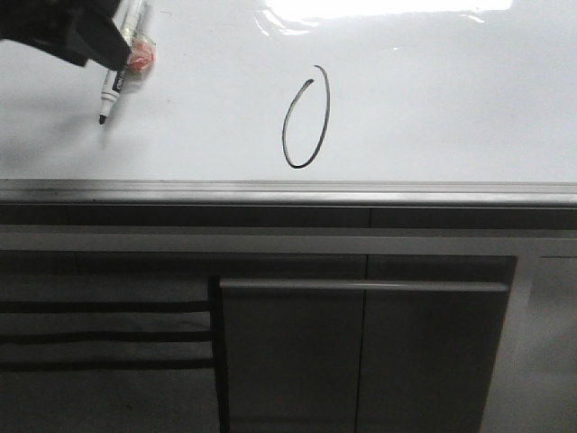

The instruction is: Write number 0 on whiteboard

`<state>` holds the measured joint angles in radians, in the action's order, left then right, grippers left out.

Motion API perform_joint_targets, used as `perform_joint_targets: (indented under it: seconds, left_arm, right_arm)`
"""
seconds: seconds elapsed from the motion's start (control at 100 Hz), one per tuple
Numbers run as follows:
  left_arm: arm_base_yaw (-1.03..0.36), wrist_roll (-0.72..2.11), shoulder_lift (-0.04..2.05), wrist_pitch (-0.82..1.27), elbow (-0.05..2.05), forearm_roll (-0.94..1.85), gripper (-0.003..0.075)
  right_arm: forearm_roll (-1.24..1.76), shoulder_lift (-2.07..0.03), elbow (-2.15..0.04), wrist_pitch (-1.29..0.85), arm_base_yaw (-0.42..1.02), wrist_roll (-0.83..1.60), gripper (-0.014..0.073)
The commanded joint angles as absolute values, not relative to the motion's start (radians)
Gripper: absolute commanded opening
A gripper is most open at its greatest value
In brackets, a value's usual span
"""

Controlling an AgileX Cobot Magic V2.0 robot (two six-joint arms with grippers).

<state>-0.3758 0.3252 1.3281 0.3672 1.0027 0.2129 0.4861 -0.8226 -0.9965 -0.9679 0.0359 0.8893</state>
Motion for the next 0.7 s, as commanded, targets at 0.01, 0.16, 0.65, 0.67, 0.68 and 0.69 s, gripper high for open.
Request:
perform_joint_targets:
  seconds: [0.01,0.16,0.65,0.67,0.68,0.69]
  left_arm:
    - [-0.376,0.320,1.200,0.448,1.040,0.173,0.0286]
    - [-0.376,0.223,1.026,0.583,1.003,0.108,0.0284]
    - [-0.376,-0.032,0.462,0.000,0.475,-0.042,-0.0020]
    - [-0.376,-0.032,0.452,-0.022,0.456,-0.028,-0.0020]
    - [-0.376,-0.032,0.449,-0.029,0.450,-0.025,-0.0020]
    - [-0.376,-0.032,0.444,-0.041,0.438,-0.025,-0.0020]
  right_arm:
    - [0.500,-0.793,-1.026,-0.969,0.029,0.794,0.0323]
    - [0.382,-0.744,-1.014,-0.985,0.029,0.496,0.0159]
    - [0.340,-0.342,-0.573,-0.238,0.029,0.296,-0.0071]
    - [0.340,-0.333,-0.557,-0.222,0.029,0.296,-0.0071]
    - [0.340,-0.331,-0.552,-0.218,0.029,0.296,-0.0071]
    - [0.340,-0.327,-0.542,-0.215,0.029,0.296,-0.0071]
